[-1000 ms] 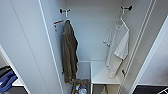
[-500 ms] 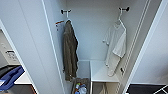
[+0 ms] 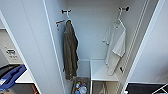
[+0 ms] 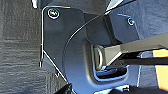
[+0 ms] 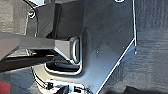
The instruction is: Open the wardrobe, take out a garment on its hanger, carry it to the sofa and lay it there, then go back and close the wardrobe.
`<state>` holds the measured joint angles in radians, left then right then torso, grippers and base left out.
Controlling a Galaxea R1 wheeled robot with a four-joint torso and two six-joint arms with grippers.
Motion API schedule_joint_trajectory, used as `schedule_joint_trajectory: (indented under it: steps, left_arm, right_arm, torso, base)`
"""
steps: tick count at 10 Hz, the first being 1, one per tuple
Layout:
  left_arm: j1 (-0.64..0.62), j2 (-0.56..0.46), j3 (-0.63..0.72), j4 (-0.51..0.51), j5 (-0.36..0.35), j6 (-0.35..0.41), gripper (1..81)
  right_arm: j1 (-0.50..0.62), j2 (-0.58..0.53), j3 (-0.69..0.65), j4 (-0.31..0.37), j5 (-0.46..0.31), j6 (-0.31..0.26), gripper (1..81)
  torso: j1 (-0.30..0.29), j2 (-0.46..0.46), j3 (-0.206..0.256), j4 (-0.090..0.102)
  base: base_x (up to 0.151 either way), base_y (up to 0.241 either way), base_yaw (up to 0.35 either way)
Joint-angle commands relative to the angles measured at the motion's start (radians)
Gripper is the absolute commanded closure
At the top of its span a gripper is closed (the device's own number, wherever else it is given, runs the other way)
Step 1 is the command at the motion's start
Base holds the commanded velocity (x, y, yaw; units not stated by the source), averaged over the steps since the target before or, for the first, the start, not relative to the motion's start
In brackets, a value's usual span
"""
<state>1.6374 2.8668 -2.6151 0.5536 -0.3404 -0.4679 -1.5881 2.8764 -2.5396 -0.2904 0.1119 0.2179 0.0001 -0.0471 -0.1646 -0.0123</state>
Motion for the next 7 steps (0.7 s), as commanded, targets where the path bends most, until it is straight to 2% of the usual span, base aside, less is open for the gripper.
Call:
schedule_joint_trajectory:
  steps: [1,2,4,5,7]
  left_arm:
    - [-0.009,-0.016,-0.003,0.009,0.038,0.008,1.0]
    - [-0.008,-0.015,-0.011,0.009,0.040,0.006,1.0]
    - [-0.008,-0.001,-0.031,0.002,0.061,0.006,1.0]
    - [-0.008,0.007,-0.042,-0.001,0.061,0.005,1.0]
    - [-0.009,0.014,-0.054,0.002,0.061,0.005,1.0]
  right_arm:
    - [0.087,-0.023,-0.024,-0.182,-0.047,-0.003,1.0]
    - [0.137,-0.029,-0.049,-0.317,-0.038,-0.008,1.0]
    - [0.248,-0.030,-0.065,-0.419,-0.050,-0.024,1.0]
    - [0.297,-0.018,-0.069,-0.519,-0.086,-0.031,1.0]
    - [0.403,0.005,-0.062,-0.668,-0.213,-0.032,1.0]
  torso:
    - [0.000,0.000,0.000,0.000]
    - [0.000,0.000,0.000,0.000]
    - [0.000,0.000,0.000,0.000]
    - [0.000,0.000,0.000,0.000]
    - [0.000,0.000,0.000,0.000]
  base:
    - [0.000,0.000,0.000]
    - [0.000,0.000,0.000]
    - [0.000,0.000,0.000]
    - [0.000,0.000,0.000]
    - [0.000,0.000,0.000]
